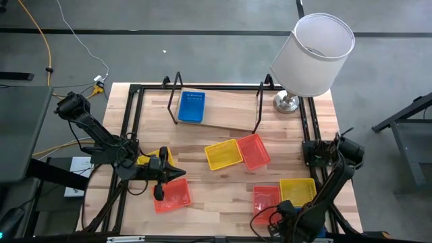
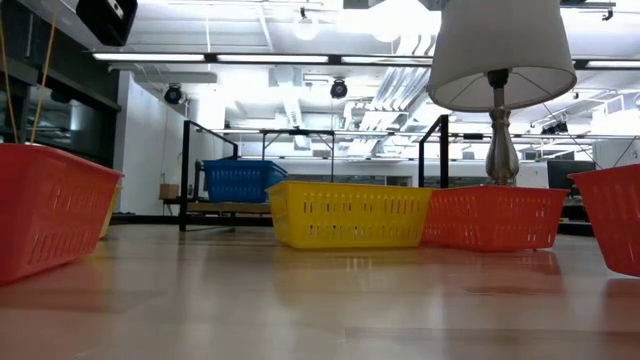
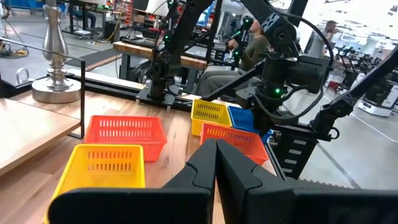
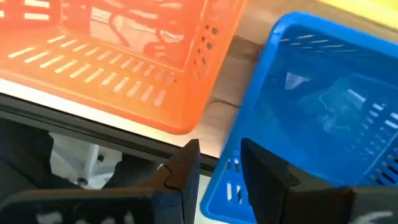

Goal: Stack baskets on shelf by color
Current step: Stack the blue bin on the blue bin on the shelf

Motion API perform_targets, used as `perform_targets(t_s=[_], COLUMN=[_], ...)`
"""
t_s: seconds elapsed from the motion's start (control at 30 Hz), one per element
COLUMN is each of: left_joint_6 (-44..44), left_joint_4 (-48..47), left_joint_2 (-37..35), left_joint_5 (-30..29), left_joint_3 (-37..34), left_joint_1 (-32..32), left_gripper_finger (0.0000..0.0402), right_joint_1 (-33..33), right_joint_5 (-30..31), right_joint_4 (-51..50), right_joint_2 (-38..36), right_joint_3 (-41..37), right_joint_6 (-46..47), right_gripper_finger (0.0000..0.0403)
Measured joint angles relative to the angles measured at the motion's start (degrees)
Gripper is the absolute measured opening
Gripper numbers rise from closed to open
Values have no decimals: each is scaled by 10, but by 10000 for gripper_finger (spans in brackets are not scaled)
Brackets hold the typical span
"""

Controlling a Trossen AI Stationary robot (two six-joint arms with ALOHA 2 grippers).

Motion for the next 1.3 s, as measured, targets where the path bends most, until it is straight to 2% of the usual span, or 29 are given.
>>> perform_targets(t_s=[0.37, 0.47, 0.6, 0.67, 0.83, 1.03, 1.17, 1.3], left_joint_6=[8, 8, 6, 6, 4, 4, 21, 65], left_joint_4=[0, 0, 0, 0, 0, 0, 1, 0], left_joint_2=[0, 0, 0, 0, 0, 0, -5, -24], left_joint_5=[0, 0, 1, 1, 1, 1, 1, 0], left_joint_3=[0, 0, 0, 0, 0, 0, 0, 0], left_joint_1=[0, 0, 0, 0, 0, 0, -4, -29], left_gripper_finger=[0, 0, 0, 0, 0, 0, 0, 0], right_joint_1=[0, 0, -1, -5, -15, -31, -42, -69], right_joint_5=[-2, -4, -33, -44, -55, -74, -20, 115], right_joint_4=[3, 4, 7, 2, -41, -146, -183, -203], right_joint_2=[27, 28, 28, 28, 28, 28, 28, 27], right_joint_3=[0, 0, 9, 23, 97, 241, 337, 401], right_joint_6=[13, 8, -29, -54, -130, -226, -338, -534], right_gripper_finger=[101, 78, 16, 10, 2, 1, 1, 0])
